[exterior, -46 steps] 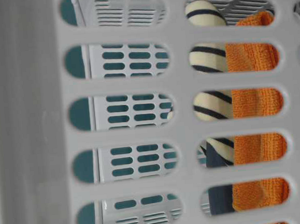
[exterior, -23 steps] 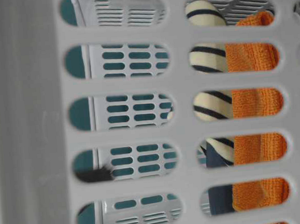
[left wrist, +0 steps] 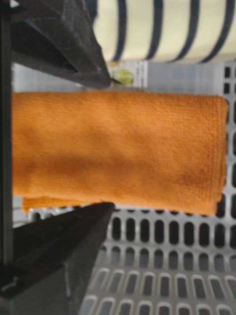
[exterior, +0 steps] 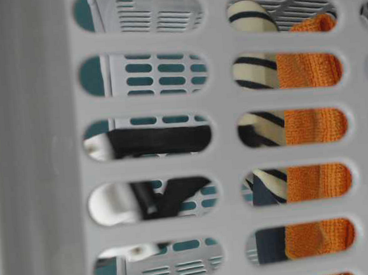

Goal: Pick up the orange cloth from the shopping basket with the left arm.
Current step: 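Lower the open left gripper around the folded orange cloth in the basket, then close the left gripper on the orange cloth's edge, then lift the orange cloth upward out of the basket with the left gripper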

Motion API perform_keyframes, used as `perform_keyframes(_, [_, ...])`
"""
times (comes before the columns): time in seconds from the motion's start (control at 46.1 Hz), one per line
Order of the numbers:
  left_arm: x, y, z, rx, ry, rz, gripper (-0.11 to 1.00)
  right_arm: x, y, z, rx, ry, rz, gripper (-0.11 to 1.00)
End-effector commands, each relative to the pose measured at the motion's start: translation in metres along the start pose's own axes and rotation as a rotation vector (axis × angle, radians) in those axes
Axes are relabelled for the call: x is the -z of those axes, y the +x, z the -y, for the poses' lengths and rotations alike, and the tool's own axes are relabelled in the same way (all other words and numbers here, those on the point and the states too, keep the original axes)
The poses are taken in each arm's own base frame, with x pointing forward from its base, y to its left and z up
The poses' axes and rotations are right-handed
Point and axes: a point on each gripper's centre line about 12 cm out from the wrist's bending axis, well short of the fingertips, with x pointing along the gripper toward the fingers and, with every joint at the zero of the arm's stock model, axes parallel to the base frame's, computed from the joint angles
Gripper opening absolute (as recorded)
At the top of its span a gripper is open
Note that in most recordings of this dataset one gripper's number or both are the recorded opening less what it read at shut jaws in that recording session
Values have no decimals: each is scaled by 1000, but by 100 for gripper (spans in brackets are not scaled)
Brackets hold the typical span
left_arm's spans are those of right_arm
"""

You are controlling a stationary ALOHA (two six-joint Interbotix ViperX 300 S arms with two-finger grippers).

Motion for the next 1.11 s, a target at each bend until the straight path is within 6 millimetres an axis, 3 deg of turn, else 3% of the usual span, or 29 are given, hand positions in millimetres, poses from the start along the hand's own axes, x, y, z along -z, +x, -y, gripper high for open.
perform_keyframes(0.0, [-3, 4, 5, 4, 9, 9, 90, -4, 2, -1, -6, 5, 10, -1])
perform_keyframes(0.217, [11, 31, 4, -5, 15, -61, 88, -4, 1, -2, -8, 6, 10, -1])
perform_keyframes(0.477, [22, 38, 3, -8, 18, -82, 86, -2, 1, -1, -7, 8, 6, -1])
perform_keyframes(0.542, [24, 39, 2, -9, 21, -91, 82, -3, 1, -1, -7, 8, 7, -1])
perform_keyframes(0.629, [23, 36, 2, -9, 25, -91, 67, -2, 1, -1, -7, 8, 6, -1])
perform_keyframes(0.781, [8, 10, 3, -3, 28, -40, 24, -3, 1, -1, -7, 8, 7, -1])
perform_keyframes(0.846, [-2, -4, 2, -3, 22, -15, 13, -2, 1, -1, -7, 8, 6, -1])
perform_keyframes(1.084, [-39, -77, 3, -5, 11, 19, 13, -1, 1, -1, -7, 8, 1, -1])
